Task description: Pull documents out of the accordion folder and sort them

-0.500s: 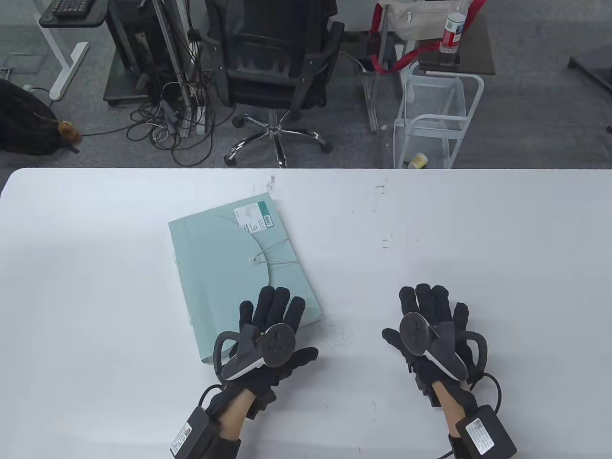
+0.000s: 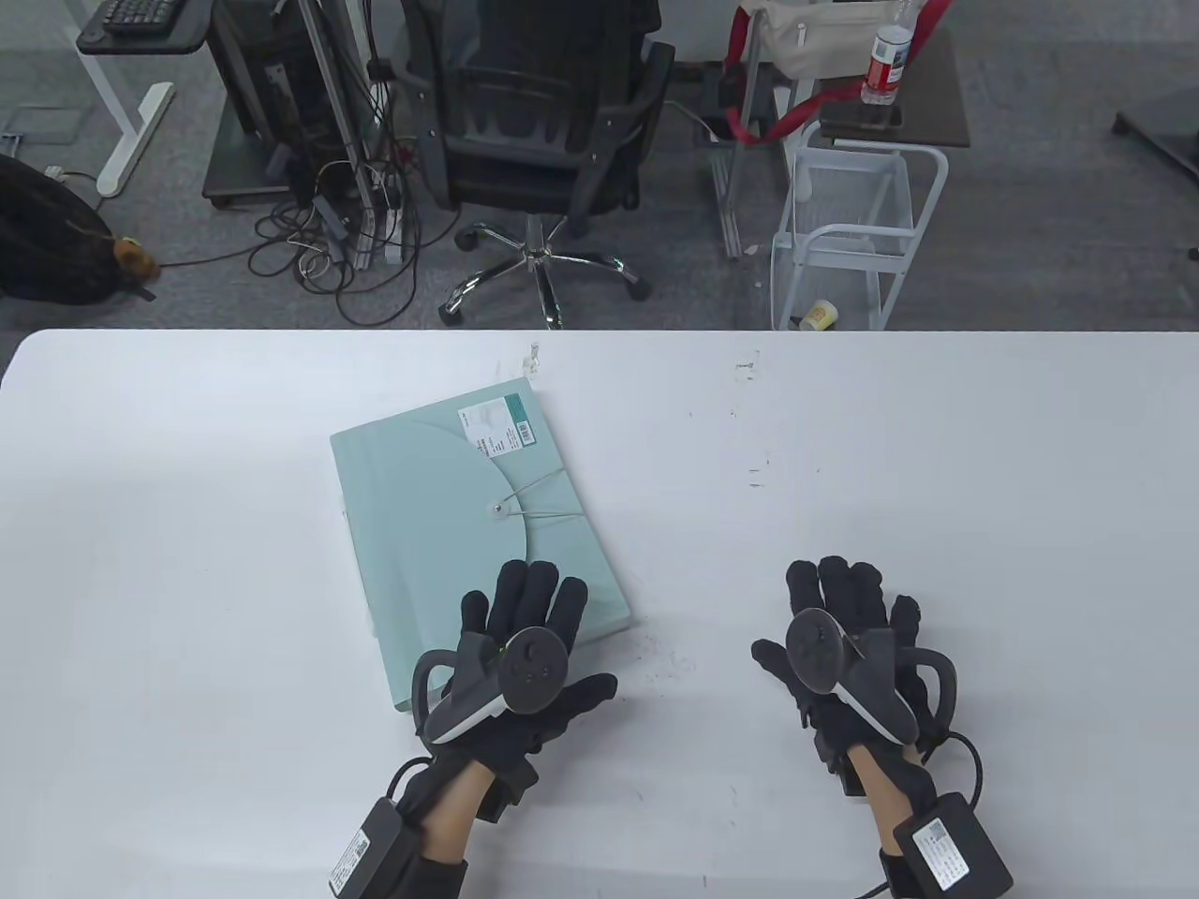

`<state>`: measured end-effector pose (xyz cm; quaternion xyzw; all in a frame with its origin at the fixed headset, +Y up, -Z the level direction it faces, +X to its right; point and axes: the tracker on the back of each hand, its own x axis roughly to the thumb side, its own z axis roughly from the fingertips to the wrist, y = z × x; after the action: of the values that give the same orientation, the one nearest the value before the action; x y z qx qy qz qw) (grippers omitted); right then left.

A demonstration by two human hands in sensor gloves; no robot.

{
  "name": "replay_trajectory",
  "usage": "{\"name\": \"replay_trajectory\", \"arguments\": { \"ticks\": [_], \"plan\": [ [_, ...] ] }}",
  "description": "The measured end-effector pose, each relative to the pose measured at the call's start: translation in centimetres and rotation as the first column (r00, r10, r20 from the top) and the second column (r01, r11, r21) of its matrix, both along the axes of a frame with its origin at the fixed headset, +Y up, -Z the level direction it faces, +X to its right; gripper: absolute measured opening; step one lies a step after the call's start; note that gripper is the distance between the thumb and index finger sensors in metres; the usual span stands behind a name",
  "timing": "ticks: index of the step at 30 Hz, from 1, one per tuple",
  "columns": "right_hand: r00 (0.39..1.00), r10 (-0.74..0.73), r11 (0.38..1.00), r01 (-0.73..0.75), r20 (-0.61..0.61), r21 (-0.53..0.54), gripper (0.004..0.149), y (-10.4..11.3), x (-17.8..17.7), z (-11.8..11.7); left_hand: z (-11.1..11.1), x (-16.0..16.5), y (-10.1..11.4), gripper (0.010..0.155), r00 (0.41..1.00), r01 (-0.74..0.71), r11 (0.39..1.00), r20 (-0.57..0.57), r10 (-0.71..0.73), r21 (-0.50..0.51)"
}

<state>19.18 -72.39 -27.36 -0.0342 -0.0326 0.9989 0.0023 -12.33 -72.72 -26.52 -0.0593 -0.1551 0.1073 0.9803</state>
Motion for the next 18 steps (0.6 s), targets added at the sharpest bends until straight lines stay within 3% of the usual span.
{"name": "replay_trajectory", "arguments": {
  "ticks": [6, 14, 18],
  "plan": [
    [1.000, -0.011, 1.000, 0.011, 0.016, 0.001, 0.087, 0.0, 0.4, 0.0, -0.2, -0.6, 0.1, 0.089, 0.999, -0.022, 1.000, -0.040, 0.022, 0.004],
    [0.999, -0.031, 0.999, 0.033, 0.041, -0.033, 0.086, -0.5, 1.0, -0.3, -1.4, -3.9, -0.4, 0.063, 0.974, -0.098, 0.995, -0.207, 0.091, -0.020],
    [0.998, -0.046, 0.998, 0.048, 0.047, -0.043, 0.086, -0.5, 1.1, -0.4, -1.9, -6.1, -0.7, 0.062, 0.952, -0.143, 0.988, -0.282, 0.119, -0.065]
  ]
}}
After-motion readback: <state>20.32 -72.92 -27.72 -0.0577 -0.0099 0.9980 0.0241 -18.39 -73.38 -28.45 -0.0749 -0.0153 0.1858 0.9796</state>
